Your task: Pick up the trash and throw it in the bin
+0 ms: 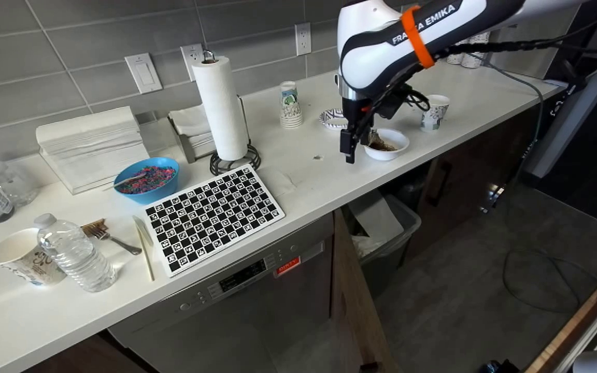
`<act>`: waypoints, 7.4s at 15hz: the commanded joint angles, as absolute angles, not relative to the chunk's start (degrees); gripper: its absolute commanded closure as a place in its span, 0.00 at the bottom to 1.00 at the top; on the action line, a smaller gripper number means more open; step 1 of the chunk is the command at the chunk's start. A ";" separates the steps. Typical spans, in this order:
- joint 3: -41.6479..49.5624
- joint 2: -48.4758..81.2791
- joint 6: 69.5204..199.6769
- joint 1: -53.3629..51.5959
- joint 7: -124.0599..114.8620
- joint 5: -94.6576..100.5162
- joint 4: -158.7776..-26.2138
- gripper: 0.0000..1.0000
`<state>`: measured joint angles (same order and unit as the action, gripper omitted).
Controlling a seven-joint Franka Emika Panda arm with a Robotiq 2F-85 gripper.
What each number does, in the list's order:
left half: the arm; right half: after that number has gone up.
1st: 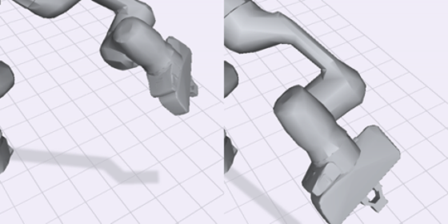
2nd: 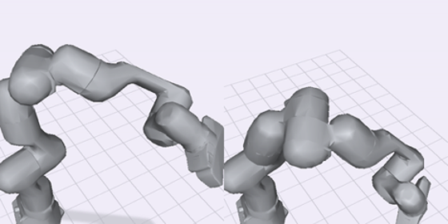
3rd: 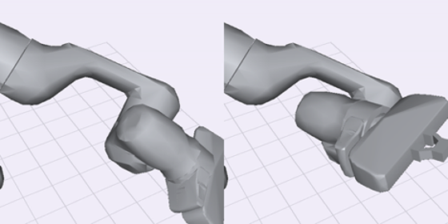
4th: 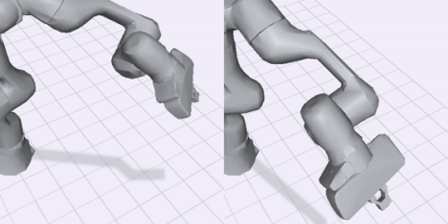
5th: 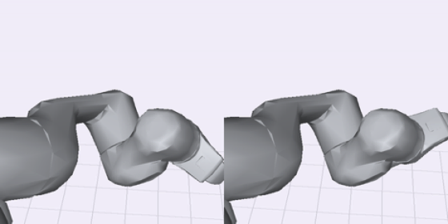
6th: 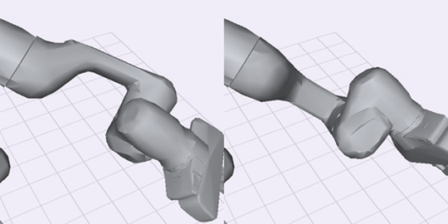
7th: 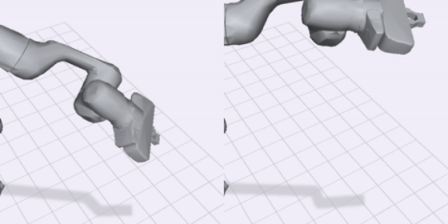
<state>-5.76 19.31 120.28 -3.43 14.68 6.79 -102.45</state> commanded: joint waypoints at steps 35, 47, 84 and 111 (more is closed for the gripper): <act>-0.06 44.26 148.84 -7.53 -0.41 6.14 -83.05 0.13; 2.44 44.41 146.94 -9.11 -2.93 7.81 -81.94 0.56; 2.79 44.50 139.58 -9.44 -3.34 9.38 -79.66 0.25; 5.59 44.15 138.22 -11.52 -18.35 7.69 -78.17 0.22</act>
